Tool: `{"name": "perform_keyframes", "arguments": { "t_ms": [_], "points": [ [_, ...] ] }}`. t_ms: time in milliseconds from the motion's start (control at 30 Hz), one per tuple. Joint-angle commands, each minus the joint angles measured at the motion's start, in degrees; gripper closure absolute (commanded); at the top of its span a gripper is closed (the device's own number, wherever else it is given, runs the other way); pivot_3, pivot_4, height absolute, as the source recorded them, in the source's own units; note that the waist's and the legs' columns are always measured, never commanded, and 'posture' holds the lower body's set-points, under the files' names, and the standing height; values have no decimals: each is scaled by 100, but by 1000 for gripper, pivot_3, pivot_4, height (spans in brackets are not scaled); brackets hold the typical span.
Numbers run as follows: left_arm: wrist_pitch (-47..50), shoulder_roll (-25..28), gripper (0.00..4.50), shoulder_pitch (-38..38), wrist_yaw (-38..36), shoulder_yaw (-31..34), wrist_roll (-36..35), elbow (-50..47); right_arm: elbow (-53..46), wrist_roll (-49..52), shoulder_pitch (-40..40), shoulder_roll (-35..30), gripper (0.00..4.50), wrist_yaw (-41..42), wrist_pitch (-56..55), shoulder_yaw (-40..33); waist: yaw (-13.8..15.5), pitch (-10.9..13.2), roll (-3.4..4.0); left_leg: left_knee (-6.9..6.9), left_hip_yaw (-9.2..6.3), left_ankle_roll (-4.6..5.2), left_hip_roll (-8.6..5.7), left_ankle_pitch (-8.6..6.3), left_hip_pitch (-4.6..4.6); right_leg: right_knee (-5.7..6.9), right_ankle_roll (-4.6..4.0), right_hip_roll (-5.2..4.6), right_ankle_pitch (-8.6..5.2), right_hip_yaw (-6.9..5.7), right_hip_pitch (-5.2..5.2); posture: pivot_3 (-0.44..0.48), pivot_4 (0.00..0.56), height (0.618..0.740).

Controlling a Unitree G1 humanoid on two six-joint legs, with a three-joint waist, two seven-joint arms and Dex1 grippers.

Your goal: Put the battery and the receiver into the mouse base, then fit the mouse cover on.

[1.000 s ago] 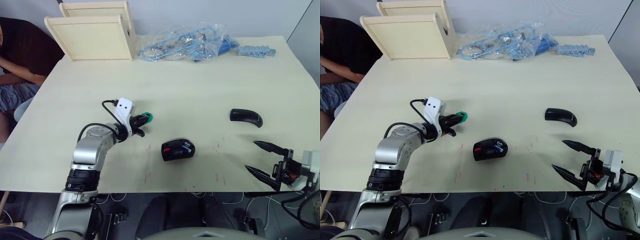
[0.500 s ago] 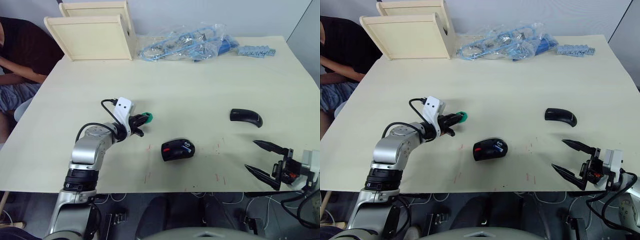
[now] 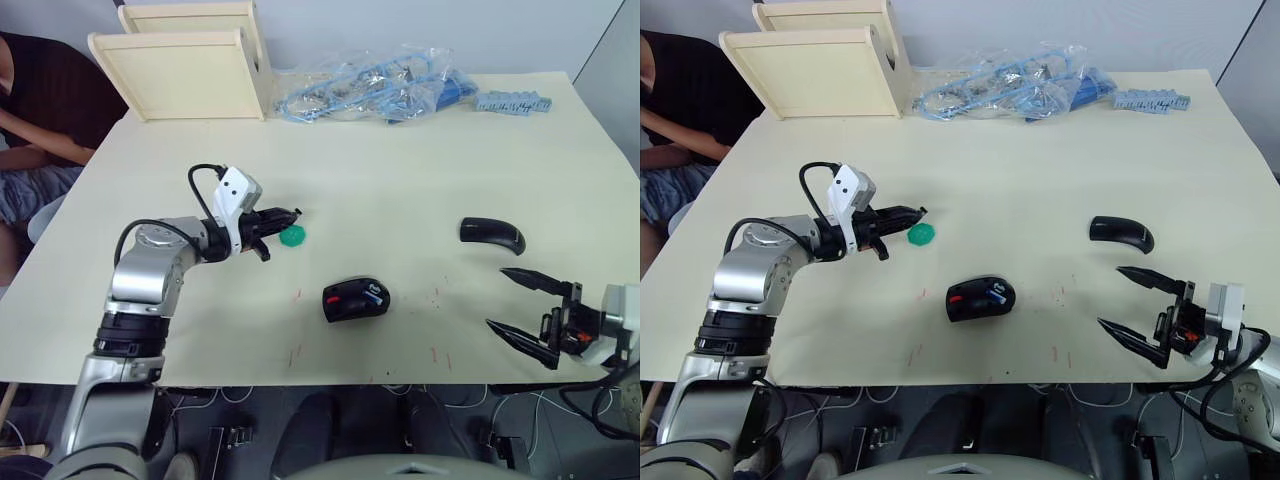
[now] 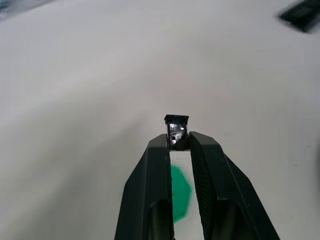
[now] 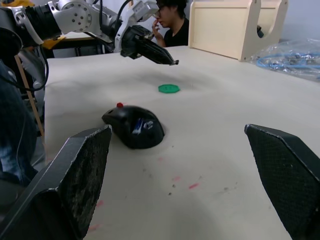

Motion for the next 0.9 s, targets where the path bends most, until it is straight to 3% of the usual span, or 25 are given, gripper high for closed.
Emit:
{"name": "perform_keyframes", "arguments": {
  "t_ms": [33,267,467,700,900],
  "points": [
    [-560,173,4070,-272,-810,-124,-53,140,-171,-40,-172,-93,0,-161,210,43,-1,0,0,0,0,0,0,0,0,1,0,0,0,0,0,0,150,740],
    [-1275,125,4070,-783,-1841,-444,1,437,-694,-53,-727,-406,0,-1124,1553,290,-3,0,0,1,-1,1,-1,0,-6,0,0,2,0,-3,-3,0,150,740],
    [-1817,16,4070,-1071,-2455,-655,-21,543,-1663,385,-1293,-830,0,-2329,3484,596,-9,1,0,2,0,1,-1,1,-24,8,0,3,0,1,-27,0,150,740],
    [-1709,-145,4070,-1192,-3037,-739,-281,308,-1944,1882,-2493,-869,0,-3647,5744,684,-24,5,-6,6,2,2,-1,1,-49,5,-1,3,0,2,-51,0,150,740],
    [-1673,-242,4070,-1197,-3145,-843,-326,52,-1120,3998,-3447,-622,0,-5327,7597,775,-17,9,-15,7,-3,3,2,1,-53,4,-1,3,1,-2,-53,0,150,740]
  ]
}}
